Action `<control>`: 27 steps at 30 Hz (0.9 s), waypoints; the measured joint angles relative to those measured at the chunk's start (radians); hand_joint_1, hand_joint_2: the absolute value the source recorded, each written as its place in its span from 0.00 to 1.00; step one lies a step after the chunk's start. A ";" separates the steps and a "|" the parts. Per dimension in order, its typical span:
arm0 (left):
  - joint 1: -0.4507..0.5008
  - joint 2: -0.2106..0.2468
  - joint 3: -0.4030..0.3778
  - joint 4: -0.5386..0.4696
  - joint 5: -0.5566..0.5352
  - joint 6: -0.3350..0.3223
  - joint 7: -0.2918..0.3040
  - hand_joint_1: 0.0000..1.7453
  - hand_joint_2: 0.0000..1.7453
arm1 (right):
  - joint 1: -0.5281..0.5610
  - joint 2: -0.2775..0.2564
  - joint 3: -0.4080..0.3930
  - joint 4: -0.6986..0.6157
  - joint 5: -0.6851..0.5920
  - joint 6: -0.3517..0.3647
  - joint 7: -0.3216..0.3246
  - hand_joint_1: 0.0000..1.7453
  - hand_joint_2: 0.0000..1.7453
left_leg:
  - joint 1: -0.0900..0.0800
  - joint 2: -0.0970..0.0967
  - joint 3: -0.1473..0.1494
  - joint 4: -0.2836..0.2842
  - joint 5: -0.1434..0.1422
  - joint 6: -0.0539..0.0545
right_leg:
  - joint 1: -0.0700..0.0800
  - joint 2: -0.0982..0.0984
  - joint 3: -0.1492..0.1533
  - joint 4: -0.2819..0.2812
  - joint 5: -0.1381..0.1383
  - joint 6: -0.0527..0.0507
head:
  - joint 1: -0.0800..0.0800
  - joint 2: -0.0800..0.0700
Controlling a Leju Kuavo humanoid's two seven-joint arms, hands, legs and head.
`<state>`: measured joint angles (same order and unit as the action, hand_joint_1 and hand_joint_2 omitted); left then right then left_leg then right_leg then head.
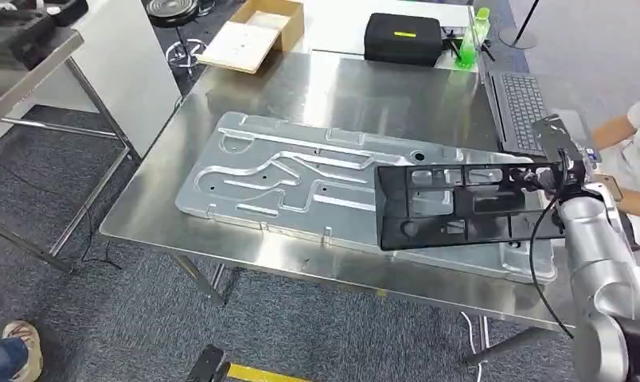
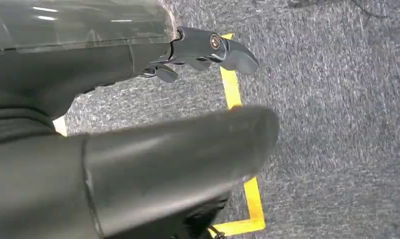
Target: Take the parts from the cabinet and place them on the table.
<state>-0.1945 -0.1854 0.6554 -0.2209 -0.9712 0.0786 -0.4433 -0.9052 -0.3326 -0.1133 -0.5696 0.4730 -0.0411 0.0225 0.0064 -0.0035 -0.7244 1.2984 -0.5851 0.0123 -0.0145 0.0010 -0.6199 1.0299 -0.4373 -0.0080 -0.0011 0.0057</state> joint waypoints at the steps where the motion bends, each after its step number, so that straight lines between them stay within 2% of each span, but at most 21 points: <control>1: 0.001 0.000 0.000 0.000 0.000 -0.001 0.000 0.00 0.00 | -0.001 -0.001 0.002 0.009 0.000 0.029 0.004 0.00 0.00 | 0.000 0.000 -0.020 0.039 -0.005 0.002 | 0.003 0.001 0.000 0.001 0.000 -0.002 | 0.000 0.000; 2: 0.002 0.001 0.000 0.000 0.001 -0.003 0.000 0.00 0.00 | -0.002 -0.005 0.008 0.021 0.000 0.068 0.010 0.00 1.00 | -0.001 0.000 -0.021 0.035 0.016 0.006 | 0.008 0.001 0.001 0.001 -0.001 -0.003 | 0.000 0.000; 3: 0.002 0.002 0.000 0.000 0.002 -0.003 -0.001 0.00 0.00 | -0.003 -0.008 0.012 0.026 0.000 0.078 0.011 0.00 1.00 | -0.002 0.000 -0.001 -0.015 0.053 0.012 | 0.011 0.002 0.002 0.002 -0.002 -0.005 | 0.000 0.000; 5: 0.001 0.005 0.000 0.000 0.003 -0.003 -0.002 0.00 0.00 | -0.011 -0.014 0.016 0.040 0.000 0.091 0.016 0.00 1.00 | -0.010 -0.001 0.075 -0.180 0.141 0.030 | 0.015 0.002 0.006 0.005 -0.005 -0.004 | 0.000 0.000; 6: 0.001 0.008 0.000 0.000 0.003 -0.002 -0.003 0.00 0.00 | -0.017 -0.017 0.020 0.047 0.000 0.099 0.021 0.00 1.00 | -0.015 -0.002 0.098 -0.236 0.145 0.040 | 0.015 0.001 0.004 0.005 -0.007 -0.003 | 0.000 0.000; 7: 0.001 0.008 0.000 0.000 0.003 -0.001 -0.003 0.00 0.00 | -0.024 -0.022 0.026 0.055 0.000 0.104 0.023 0.00 1.00 | -0.015 -0.002 0.114 -0.261 0.143 0.037 | 0.020 0.002 -0.001 0.010 -0.007 0.001 | 0.000 0.000; 8: 0.001 0.008 0.000 0.000 0.003 0.001 -0.004 0.00 0.00 | -0.027 -0.024 0.031 0.063 -0.002 0.106 0.025 0.00 0.00 | -0.015 -0.001 0.110 -0.259 0.142 0.035 | 0.016 0.002 -0.005 0.007 -0.004 0.007 | 0.000 0.000; 10: 0.004 0.009 0.000 0.000 0.004 0.005 -0.005 0.00 0.00 | -0.025 -0.028 0.034 0.071 -0.009 0.099 0.024 0.00 0.00 | -0.019 -0.002 0.112 -0.267 0.145 0.040 | 0.012 0.002 -0.002 0.002 0.000 0.015 | 0.000 0.000; 11: 0.003 0.009 0.000 0.000 0.005 0.006 -0.006 0.00 0.00 | -0.026 -0.031 0.035 0.071 -0.015 0.089 0.019 0.00 0.00 | -0.012 -0.001 0.122 -0.285 0.155 0.045 | 0.017 0.004 -0.001 0.001 -0.005 0.021 | -0.001 0.000; 12: 0.003 0.009 0.000 0.000 0.006 0.006 -0.006 0.00 0.00 | -0.026 -0.032 0.035 0.073 -0.023 0.080 0.015 0.00 0.00 | -0.009 -0.001 0.129 -0.295 0.159 0.047 | 0.012 0.002 -0.005 0.017 -0.017 0.026 | 0.001 0.000; 13: 0.000 0.009 0.000 0.000 0.006 0.007 -0.008 0.00 0.00 | -0.031 -0.036 0.035 0.075 -0.032 0.069 0.009 0.00 0.00 | -0.007 0.000 0.130 -0.298 0.161 0.050 | 0.010 0.002 -0.027 0.063 -0.049 0.030 | 0.002 0.000; 15: 0.000 0.009 0.000 0.000 0.006 0.008 -0.009 0.00 0.00 | -0.033 -0.036 0.034 0.079 -0.056 0.064 -0.002 0.00 0.00 | -0.006 0.000 0.131 -0.297 0.160 0.051 | 0.002 0.002 -0.104 0.222 -0.118 0.042 | 0.002 0.000; 16: 0.001 0.009 0.000 0.000 0.006 0.008 -0.010 0.00 0.00 | -0.028 -0.035 0.034 0.081 -0.069 0.067 -0.007 0.00 1.00 | -0.006 0.000 0.130 -0.297 0.160 0.051 | -0.003 0.001 -0.133 0.275 -0.131 0.047 | 0.002 0.000; 17: 0.001 0.009 0.000 0.000 0.006 0.008 -0.011 0.00 0.00 | -0.021 -0.035 0.034 0.084 -0.090 0.068 -0.016 0.00 1.00 | -0.005 0.000 0.130 -0.296 0.159 0.050 | -0.009 0.001 -0.143 0.287 -0.119 0.051 | 0.002 0.000; 18: 0.002 0.009 0.000 0.000 0.006 0.009 -0.011 0.00 0.00 | -0.016 -0.035 0.034 0.085 -0.105 0.068 -0.024 0.00 1.00 | -0.003 0.000 0.130 -0.293 0.157 0.047 | -0.013 0.000 -0.129 0.254 -0.089 0.055 | 0.002 0.000; 19: 0.003 0.009 0.000 0.000 0.006 0.010 -0.012 0.00 0.00 | -0.014 -0.035 0.034 0.085 -0.129 0.063 -0.039 0.00 1.00 | -0.001 -0.001 0.130 -0.288 0.154 0.043 | -0.018 -0.001 -0.093 0.181 -0.044 0.059 | 0.002 0.000; 20: 0.002 0.009 0.000 0.000 0.006 0.013 -0.013 0.00 0.00 | -0.013 -0.035 0.030 0.084 -0.155 0.051 -0.060 0.00 0.00 | 0.002 -0.001 0.130 -0.282 0.150 0.037 | -0.023 -0.003 -0.049 0.093 -0.001 0.062 | 0.002 0.000; 21: 0.002 0.009 0.000 0.000 0.008 0.015 -0.014 0.00 0.00 | -0.009 -0.033 0.024 0.078 -0.180 0.035 -0.083 0.00 0.00 | 0.001 -0.001 0.129 -0.276 0.144 0.029 | -0.026 -0.004 -0.014 0.016 0.010 0.065 | 0.002 0.000; 22: 0.001 0.010 0.000 0.000 0.009 0.018 -0.015 0.00 0.00 | -0.008 -0.028 0.016 0.071 -0.207 0.014 -0.111 0.00 0.00 | -0.004 -0.003 0.124 -0.269 0.140 0.021 | -0.013 -0.001 -0.004 0.006 0.001 0.058 | 0.002 0.000; 25: 0.005 0.010 0.000 0.000 0.012 0.024 -0.018 0.00 0.00 | 0.035 -0.009 -0.014 0.026 -0.254 -0.070 -0.203 0.00 0.00 | -0.003 -0.003 0.126 -0.277 0.144 0.009 | -0.009 0.002 -0.009 0.010 0.001 0.037 | 0.001 0.000; 27: 0.010 0.011 0.000 0.000 0.015 0.027 -0.020 0.00 0.00 | 0.081 0.019 -0.026 -0.052 -0.249 -0.174 -0.310 0.00 0.00 | 0.002 -0.001 0.111 -0.227 0.111 0.000 | -0.013 0.001 -0.006 0.004 0.005 0.020 | 0.001 0.000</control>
<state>-0.1847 -0.1743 0.6558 -0.2209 -0.9560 0.1053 -0.4635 -0.8243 -0.3139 -0.1392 -0.6213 0.2240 -0.2154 -0.2875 0.0081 -0.0041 -0.6130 1.0712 -0.4740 0.0120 -0.0279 0.0022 -0.6255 1.0340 -0.4322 0.0116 0.0000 0.0057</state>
